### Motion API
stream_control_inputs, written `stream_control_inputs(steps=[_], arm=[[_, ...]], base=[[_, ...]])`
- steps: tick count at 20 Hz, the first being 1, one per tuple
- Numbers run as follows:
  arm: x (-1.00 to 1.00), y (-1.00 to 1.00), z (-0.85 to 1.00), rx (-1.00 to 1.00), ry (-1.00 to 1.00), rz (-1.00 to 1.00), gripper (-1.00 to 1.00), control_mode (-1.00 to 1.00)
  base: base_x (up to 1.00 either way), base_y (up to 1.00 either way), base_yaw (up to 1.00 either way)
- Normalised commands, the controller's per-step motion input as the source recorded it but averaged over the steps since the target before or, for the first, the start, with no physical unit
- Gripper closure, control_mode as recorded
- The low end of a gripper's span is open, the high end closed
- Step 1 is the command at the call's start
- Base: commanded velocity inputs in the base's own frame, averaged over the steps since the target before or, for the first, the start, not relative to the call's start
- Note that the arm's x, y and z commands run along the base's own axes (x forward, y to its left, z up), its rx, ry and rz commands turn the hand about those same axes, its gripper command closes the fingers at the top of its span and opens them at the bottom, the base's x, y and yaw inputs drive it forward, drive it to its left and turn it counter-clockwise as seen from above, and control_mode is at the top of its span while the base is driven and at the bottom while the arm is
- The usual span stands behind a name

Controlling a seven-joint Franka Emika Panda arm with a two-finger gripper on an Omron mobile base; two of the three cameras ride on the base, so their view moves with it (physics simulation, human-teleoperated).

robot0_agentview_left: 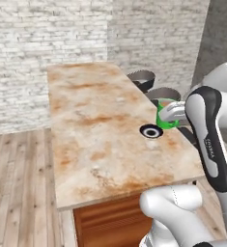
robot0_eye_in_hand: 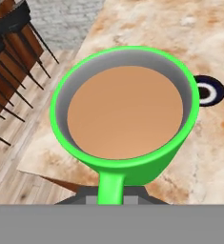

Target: Pick the cup of tea, navigate to the dining table, and place it on the saucer.

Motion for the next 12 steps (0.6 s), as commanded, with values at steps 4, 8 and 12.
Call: stream_control_inputs(steps=[4, 8, 12], arm=[[0.00, 0.00, 0.00, 0.00, 0.00, 0.00, 1.00, 1.00], [0.00, 0.00, 0.00, 0.00, 0.00, 0.00, 1.00, 1.00], [0.00, 0.00, 0.00, 0.00, 0.00, 0.00, 1.00, 1.00]], base=[[0.34, -0.68, 0.18], [0.43, -0.78, 0.13], [0.68, -0.55, 0.10]])
